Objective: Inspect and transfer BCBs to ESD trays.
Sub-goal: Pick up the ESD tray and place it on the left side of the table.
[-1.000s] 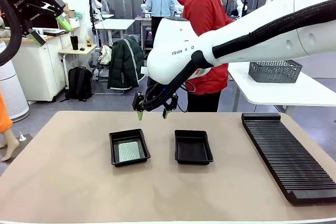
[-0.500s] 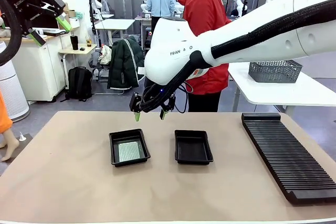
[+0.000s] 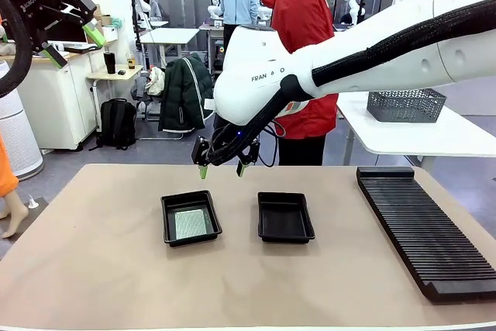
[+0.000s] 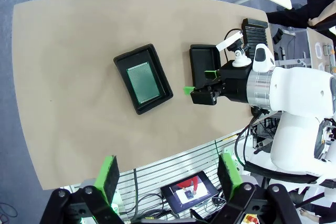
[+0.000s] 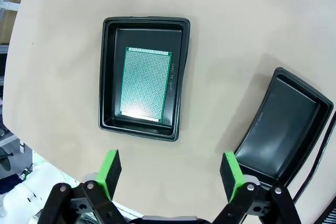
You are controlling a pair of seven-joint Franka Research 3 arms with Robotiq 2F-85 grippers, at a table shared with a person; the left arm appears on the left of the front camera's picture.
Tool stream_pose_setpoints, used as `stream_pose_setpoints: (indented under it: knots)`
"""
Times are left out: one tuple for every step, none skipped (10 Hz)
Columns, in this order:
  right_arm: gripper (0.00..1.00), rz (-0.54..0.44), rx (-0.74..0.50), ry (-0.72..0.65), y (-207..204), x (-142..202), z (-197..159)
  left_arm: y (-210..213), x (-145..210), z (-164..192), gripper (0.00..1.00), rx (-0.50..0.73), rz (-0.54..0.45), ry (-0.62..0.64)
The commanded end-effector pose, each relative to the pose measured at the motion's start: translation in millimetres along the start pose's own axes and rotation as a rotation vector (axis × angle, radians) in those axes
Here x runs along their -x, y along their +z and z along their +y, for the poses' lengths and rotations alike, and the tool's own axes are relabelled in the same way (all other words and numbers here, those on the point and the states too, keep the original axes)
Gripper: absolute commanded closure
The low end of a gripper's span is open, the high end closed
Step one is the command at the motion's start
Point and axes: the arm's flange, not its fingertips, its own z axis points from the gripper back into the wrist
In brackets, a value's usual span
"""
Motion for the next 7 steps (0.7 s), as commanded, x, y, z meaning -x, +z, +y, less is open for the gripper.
stream_pose_setpoints:
  knots:
    - [0.0,-0.004,0.002,-0.002,-1.0,0.7,-0.1,0.6,0.0,1.4,0.0,0.002,-0.001,0.002]
    - [0.0,-0.004,0.002,-0.002,-1.0,0.7,-0.1,0.6,0.0,1.4,0.0,0.002,-0.001,0.002]
    - [0.0,-0.004,0.002,-0.002,-1.0,0.7,-0.1,0.6,0.0,1.4,0.0,0.002,-0.001,0.002]
    - [0.0,-0.004,0.002,-0.002,-1.0,0.7,-0.1,0.6,0.0,1.4,0.0,0.002,-0.001,0.002]
    - [0.0,-0.004,0.002,-0.002,-1.0,0.7,-0.1,0.6,0.0,1.4,0.0,0.002,-0.001,0.002]
    - [0.0,0.0,0.0,0.0,0.0,0.0,0.0,0.0,0.0,0.0,0.0,0.0,0.0,0.0]
    - [0.0,0.016,-0.036,-0.046,6.9,4.4,-12.2,-13.6,0.5,-0.7,0.0,-0.042,0.007,0.028]
